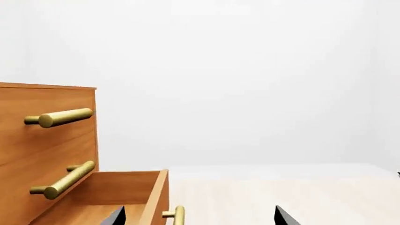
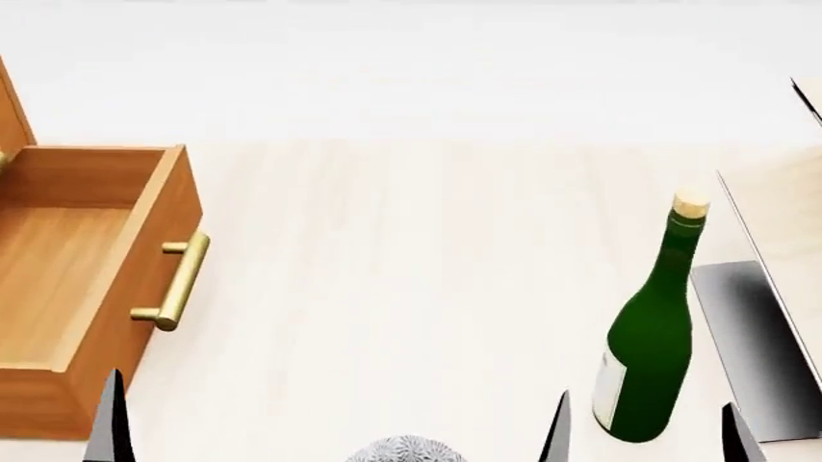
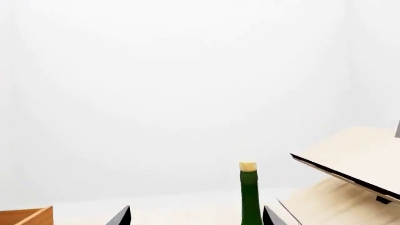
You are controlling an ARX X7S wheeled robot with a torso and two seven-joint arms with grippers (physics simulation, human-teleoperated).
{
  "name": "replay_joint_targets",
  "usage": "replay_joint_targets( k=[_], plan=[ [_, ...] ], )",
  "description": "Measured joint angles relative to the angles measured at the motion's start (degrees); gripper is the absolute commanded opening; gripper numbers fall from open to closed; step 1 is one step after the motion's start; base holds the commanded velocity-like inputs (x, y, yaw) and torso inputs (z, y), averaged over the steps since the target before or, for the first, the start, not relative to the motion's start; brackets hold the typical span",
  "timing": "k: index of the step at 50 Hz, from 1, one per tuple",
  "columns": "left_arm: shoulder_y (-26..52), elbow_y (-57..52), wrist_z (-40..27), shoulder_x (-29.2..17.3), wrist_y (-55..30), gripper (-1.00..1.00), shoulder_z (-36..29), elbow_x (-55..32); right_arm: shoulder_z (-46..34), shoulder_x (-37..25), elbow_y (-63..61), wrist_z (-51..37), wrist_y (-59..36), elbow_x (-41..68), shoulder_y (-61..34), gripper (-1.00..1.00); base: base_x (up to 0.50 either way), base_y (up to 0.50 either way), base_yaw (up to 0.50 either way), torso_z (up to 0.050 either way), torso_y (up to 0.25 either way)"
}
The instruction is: Put the bowl on top of the cabinet.
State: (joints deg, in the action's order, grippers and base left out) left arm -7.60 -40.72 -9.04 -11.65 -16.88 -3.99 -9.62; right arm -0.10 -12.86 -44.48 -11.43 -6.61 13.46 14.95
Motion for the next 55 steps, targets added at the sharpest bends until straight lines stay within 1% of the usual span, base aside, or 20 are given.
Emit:
replay_joint_targets(
  k=[8, 14, 34, 52, 55],
  plan=[
    [-0.46, -0.66, -0.14, -0.52, 0.39, 1.0, 0.11, -0.8, 0.06, -0.46, -1.05, -0.26, 0.76, 0.03, 0.74, 1.0, 0.5, 0.0, 0.0, 0.0, 0.002],
    [-1.11, -0.6, 0.82, -1.18, 2.01, 1.0, 0.37, -2.82, -0.06, -0.72, -1.38, -0.42, 1.39, -0.11, 1.16, 1.0, 0.5, 0.0, 0.0, 0.048, 0.0],
    [-1.28, -0.53, 1.71, -3.16, 2.32, 1.0, 0.42, -7.7, -0.42, -1.34, -1.68, -1.04, 2.88, 0.08, 1.78, 1.0, 0.5, 0.0, 0.0, 0.05, 0.0],
    [-0.92, -0.4, 0.82, -4.25, 1.56, 1.0, 0.02, -9.29, -1.13, -1.71, -1.4, -2.03, 3.03, -0.6, 1.71, 1.0, 0.02, 0.0, 0.0, 0.05, 0.0],
    [-0.73, -0.3, 0.79, -4.41, 0.9, 1.0, 0.09, -10.22, -1.24, -1.8, -1.37, -2.15, 3.05, -0.65, 1.71, 1.0, 0.0, 0.0, 0.0, 0.0, 0.0]
  ],
)
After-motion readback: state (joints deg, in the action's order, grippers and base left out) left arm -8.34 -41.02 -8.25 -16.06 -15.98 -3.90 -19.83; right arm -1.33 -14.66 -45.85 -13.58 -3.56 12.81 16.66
